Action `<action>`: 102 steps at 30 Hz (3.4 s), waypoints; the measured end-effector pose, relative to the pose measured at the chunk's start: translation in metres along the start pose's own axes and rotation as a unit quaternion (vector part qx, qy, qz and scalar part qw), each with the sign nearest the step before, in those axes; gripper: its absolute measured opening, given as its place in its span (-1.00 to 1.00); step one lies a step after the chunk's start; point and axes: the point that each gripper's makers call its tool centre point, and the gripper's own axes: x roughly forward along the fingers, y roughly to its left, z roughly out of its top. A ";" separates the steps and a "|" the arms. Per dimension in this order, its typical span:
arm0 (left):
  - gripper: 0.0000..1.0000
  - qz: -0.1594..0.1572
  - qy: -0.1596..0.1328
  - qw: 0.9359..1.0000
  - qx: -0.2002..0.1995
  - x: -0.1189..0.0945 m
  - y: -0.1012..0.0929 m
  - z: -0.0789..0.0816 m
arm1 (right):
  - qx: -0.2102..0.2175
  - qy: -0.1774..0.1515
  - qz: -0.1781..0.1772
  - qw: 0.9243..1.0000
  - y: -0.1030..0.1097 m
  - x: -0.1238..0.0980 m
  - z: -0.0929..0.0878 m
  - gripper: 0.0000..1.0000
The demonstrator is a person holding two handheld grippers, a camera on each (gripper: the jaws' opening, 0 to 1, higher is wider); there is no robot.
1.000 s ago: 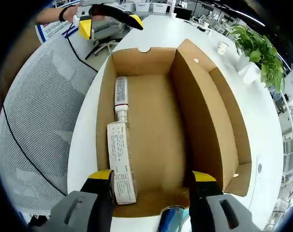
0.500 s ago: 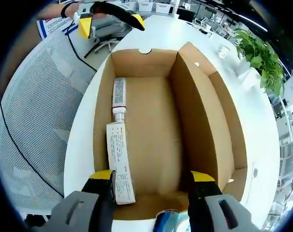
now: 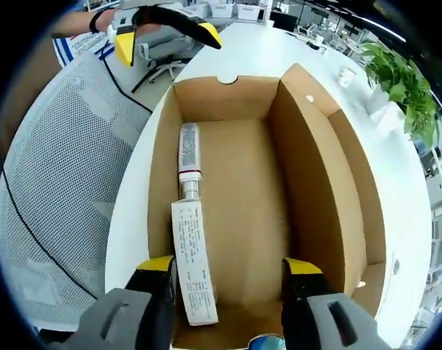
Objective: Operate the shoe box by opening the lid, removing the specified soft item, and placing it in the target area until the item is outside and the box remains undamaged.
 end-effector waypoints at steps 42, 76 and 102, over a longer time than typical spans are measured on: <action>0.27 -0.007 -0.009 1.000 -0.012 0.005 0.001 -0.001 | 0.000 0.048 0.057 0.997 0.035 0.034 -0.006 -0.57; 0.26 -0.007 0.000 1.000 -0.011 0.006 -0.001 -0.005 | 0.018 -0.005 0.012 1.000 0.021 0.006 0.015 -0.65; 0.26 -0.026 -0.006 1.000 0.006 0.015 -0.016 0.008 | 0.015 -0.032 -0.038 0.999 0.009 -0.057 0.019 -0.65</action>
